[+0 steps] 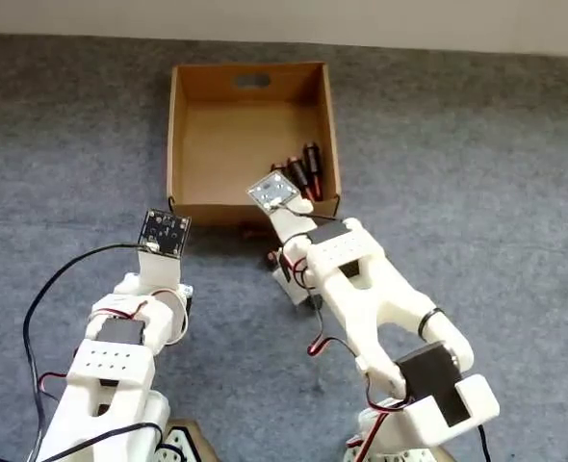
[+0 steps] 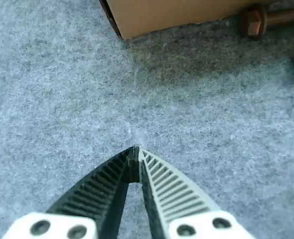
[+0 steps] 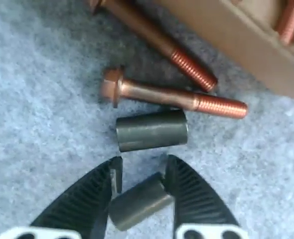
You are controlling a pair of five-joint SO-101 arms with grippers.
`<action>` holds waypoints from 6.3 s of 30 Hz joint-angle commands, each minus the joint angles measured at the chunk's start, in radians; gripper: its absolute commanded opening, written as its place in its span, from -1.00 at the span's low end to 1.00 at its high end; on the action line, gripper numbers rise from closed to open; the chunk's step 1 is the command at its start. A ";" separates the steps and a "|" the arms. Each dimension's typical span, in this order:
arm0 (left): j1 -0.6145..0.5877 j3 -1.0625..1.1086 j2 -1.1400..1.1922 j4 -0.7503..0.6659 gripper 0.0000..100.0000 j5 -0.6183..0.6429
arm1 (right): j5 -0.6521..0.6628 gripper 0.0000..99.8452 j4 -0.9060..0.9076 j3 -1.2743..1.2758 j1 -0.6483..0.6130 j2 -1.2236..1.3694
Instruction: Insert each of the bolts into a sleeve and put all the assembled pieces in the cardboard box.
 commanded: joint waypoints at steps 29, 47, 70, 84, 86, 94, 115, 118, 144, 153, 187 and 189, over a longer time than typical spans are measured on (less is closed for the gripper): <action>0.013 -0.005 -0.015 -0.017 -0.98 -0.009 | -0.285 -0.62 0.223 -0.036 0.077 -0.010; 0.013 -0.005 -0.015 -0.017 -0.98 -0.009 | -0.061 -0.99 0.047 0.271 0.015 -0.398; 0.010 -0.005 -0.015 -0.015 -0.98 -0.009 | -0.054 -0.70 0.240 0.409 0.271 -0.449; 0.010 -0.005 -0.015 -0.014 -0.98 -0.009 | -0.054 -0.70 0.136 0.323 0.266 -0.360; 0.010 -0.005 -0.015 -0.014 -0.98 -0.009 | -0.054 -0.70 0.133 0.323 0.266 -0.360; 0.010 -0.005 -0.015 -0.014 -0.98 -0.009 | -0.008 -0.70 0.131 0.348 0.266 -0.358; 0.010 -0.005 -0.015 -0.011 -0.98 -0.009 | -0.005 -0.70 0.064 0.427 0.266 -0.357; 0.010 -0.005 -0.015 -0.011 -0.98 -0.009 | -0.005 -0.70 0.058 0.438 0.266 -0.325; 0.010 -0.013 -0.010 -0.011 -0.98 -0.009 | -0.048 -0.99 0.225 0.312 0.268 -0.691; 0.008 -0.065 -0.005 0.064 -0.89 -0.009 | -0.083 -0.99 0.231 0.521 0.266 -1.230; 0.490 -1.081 0.875 0.654 -0.80 -0.100 | -0.270 -0.99 0.165 0.857 0.440 -1.716; 0.486 -1.116 0.895 0.654 -0.80 0.008 | -0.269 -0.99 0.174 0.857 0.440 -1.730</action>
